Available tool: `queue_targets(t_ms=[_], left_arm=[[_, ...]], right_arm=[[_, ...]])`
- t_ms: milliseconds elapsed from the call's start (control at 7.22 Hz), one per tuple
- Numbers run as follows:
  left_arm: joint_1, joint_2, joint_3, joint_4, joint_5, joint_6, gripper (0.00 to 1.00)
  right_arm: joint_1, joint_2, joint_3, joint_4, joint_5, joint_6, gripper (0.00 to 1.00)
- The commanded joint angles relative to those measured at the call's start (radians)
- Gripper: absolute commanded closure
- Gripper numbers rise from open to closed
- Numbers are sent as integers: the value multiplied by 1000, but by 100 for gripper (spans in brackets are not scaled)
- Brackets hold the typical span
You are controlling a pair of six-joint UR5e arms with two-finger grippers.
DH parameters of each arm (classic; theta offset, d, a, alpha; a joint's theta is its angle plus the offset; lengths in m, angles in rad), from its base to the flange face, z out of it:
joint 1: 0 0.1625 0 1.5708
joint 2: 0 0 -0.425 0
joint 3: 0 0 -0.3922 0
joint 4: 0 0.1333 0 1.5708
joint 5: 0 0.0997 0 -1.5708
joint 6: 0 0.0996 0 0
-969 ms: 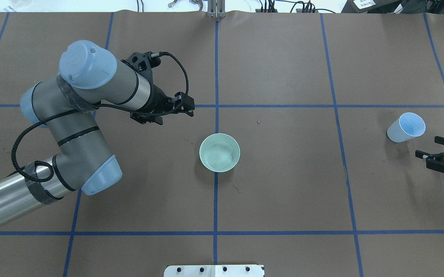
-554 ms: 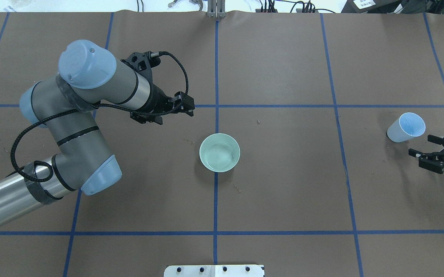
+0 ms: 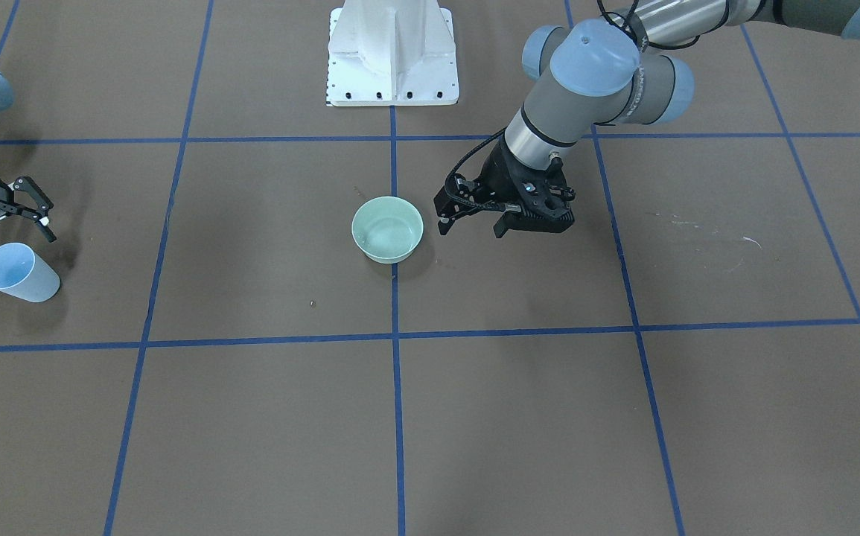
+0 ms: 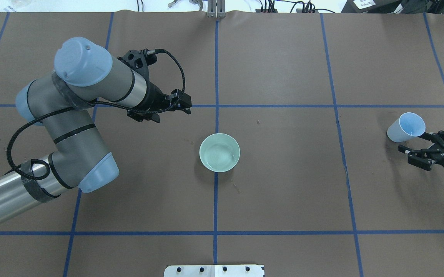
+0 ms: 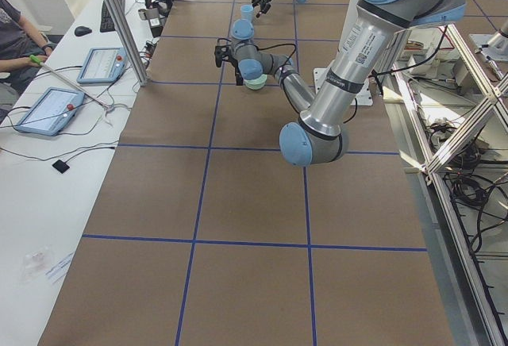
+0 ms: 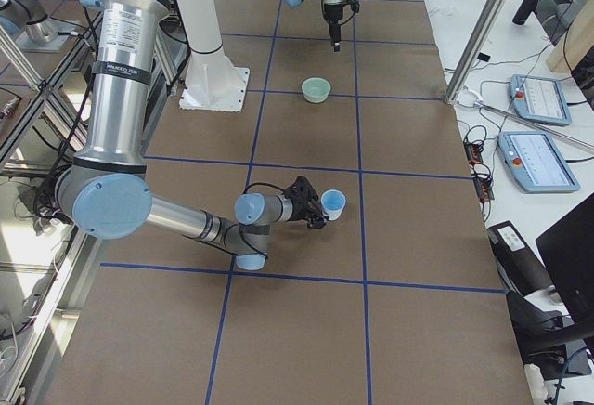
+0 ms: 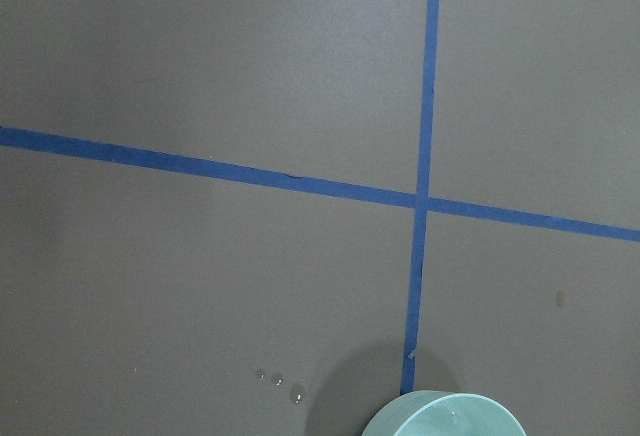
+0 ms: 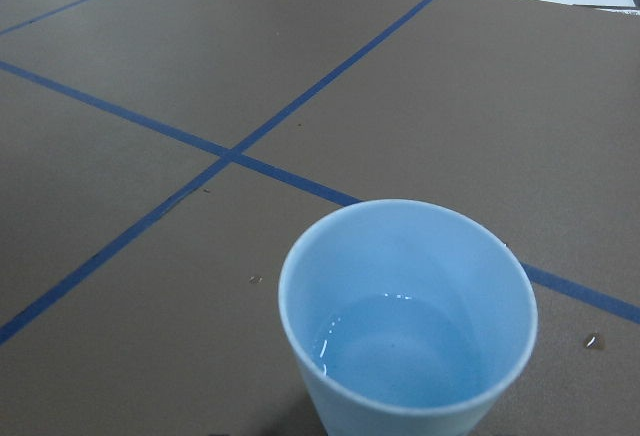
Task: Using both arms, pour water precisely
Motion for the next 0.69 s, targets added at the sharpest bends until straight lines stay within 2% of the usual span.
queue_targets(t_ms=[0,554], left_arm=[[-2,1,0,0,-1,0,1],[-4,7,-8,1,-1,0,1]], right_arm=[[0,7,-16,1,-6,-25,9],[1,13,-34,24,-6,-27,11]])
